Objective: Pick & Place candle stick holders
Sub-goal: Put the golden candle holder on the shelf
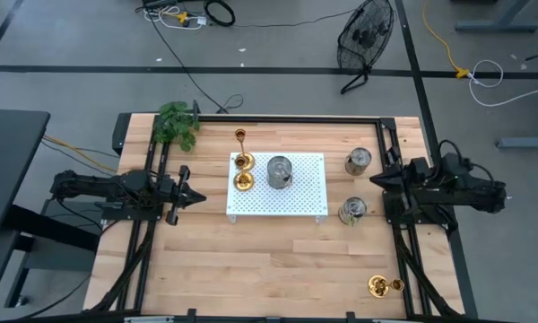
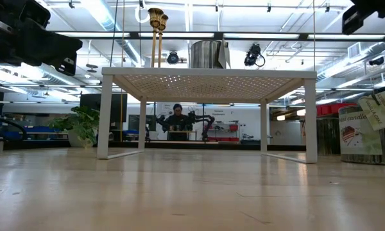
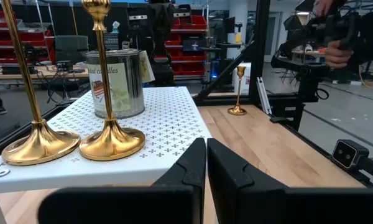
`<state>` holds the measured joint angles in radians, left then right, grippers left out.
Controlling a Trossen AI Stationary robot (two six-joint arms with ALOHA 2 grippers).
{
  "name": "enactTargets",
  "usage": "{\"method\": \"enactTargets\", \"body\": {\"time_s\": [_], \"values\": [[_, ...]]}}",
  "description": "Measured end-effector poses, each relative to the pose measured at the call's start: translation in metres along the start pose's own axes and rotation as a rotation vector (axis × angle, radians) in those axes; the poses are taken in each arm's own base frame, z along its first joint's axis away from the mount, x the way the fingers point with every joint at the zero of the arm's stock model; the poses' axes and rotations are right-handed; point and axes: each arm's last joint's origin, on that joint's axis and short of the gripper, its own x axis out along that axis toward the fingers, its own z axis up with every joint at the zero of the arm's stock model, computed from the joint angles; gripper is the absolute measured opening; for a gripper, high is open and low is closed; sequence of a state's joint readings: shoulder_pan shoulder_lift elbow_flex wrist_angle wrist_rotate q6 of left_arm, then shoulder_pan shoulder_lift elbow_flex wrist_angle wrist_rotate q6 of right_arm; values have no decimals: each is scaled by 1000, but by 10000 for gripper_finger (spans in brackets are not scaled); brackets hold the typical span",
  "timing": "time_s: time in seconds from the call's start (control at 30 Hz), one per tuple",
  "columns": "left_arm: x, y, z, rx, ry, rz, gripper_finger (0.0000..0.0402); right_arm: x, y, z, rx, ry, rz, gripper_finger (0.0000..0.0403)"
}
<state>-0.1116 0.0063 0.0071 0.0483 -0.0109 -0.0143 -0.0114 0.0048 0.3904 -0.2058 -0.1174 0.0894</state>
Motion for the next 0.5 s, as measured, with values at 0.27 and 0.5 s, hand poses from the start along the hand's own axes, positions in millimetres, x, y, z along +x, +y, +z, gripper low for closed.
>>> {"method": "enactTargets", "body": {"time_s": [0.27,0.5], "values": [[0,0,0,0,0,0,19,-3,0,-1,19,60,-18,30],[0,0,0,0,0,0,18,-4,0,-9,88,147,6,55]]}}
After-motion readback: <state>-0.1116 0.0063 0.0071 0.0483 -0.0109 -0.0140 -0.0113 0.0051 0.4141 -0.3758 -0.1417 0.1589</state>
